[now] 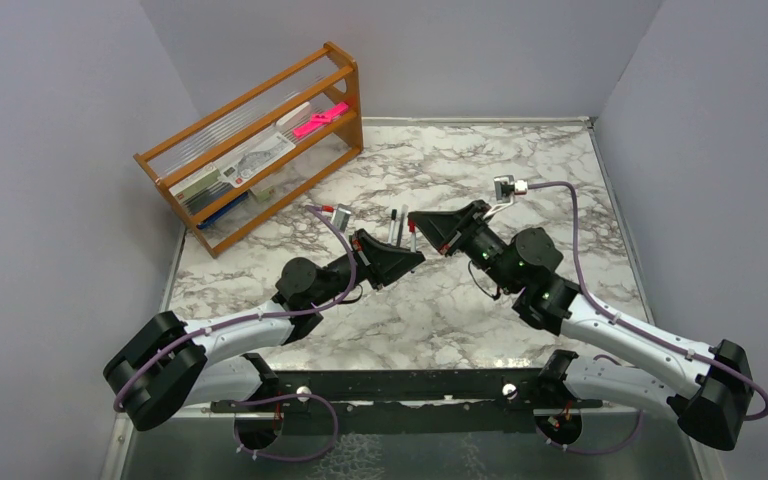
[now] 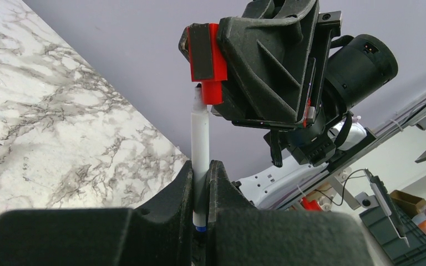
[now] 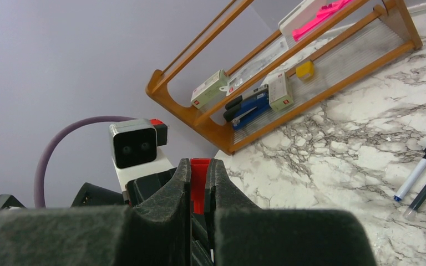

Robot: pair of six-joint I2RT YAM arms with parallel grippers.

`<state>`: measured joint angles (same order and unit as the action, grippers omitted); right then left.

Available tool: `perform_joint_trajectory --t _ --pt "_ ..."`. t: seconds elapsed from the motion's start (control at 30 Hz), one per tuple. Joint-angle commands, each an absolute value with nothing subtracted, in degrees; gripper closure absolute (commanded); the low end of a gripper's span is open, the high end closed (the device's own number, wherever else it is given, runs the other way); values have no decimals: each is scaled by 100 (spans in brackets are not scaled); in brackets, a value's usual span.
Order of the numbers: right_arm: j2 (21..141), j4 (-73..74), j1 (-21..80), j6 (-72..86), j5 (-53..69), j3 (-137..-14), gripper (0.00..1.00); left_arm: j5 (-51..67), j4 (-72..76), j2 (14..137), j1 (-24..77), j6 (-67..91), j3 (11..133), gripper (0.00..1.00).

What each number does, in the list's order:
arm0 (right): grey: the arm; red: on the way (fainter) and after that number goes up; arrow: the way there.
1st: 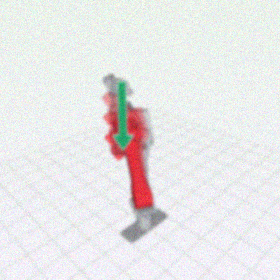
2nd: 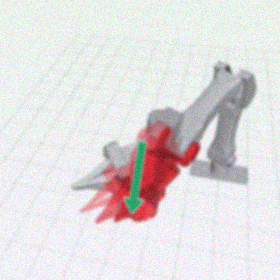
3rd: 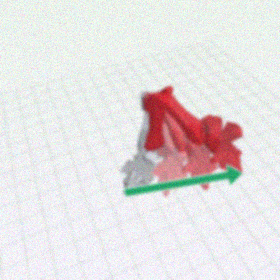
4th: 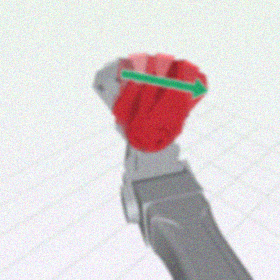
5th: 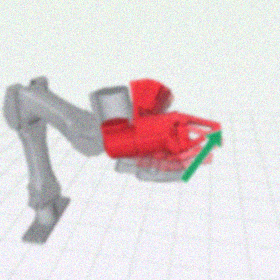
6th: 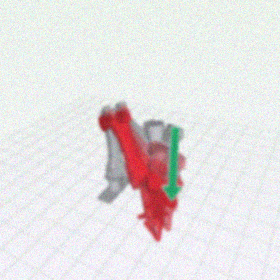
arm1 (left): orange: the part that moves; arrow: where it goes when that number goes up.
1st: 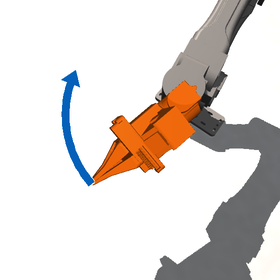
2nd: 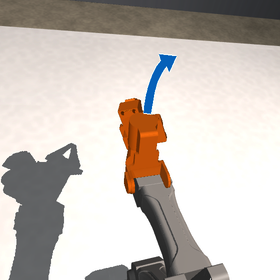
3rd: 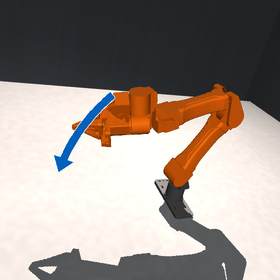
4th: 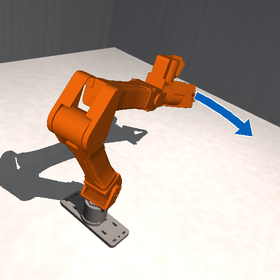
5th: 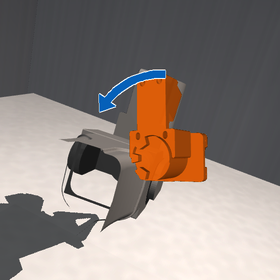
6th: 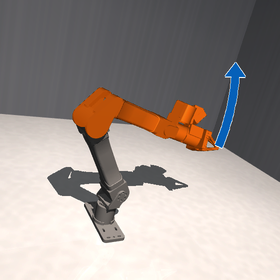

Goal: Insert the pens into the pen caps

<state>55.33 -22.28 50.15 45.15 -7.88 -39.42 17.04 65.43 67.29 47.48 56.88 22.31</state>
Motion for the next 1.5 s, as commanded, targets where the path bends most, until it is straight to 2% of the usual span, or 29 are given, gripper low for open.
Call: perform_joint_trajectory --t 0.0,0.53,1.47 --pt "5508 -2197 5019 4419 -694 -3871 99 1707 6760 6609 4781 5590 2372 100" --pt "5378 -2135 5014 4017 -1139 -4256 99 1784 6748 6642 4779 5632 2335 100" --pt "5551 -2221 5019 4211 -853 -4008 99 1805 6746 6617 4791 5625 2333 100"
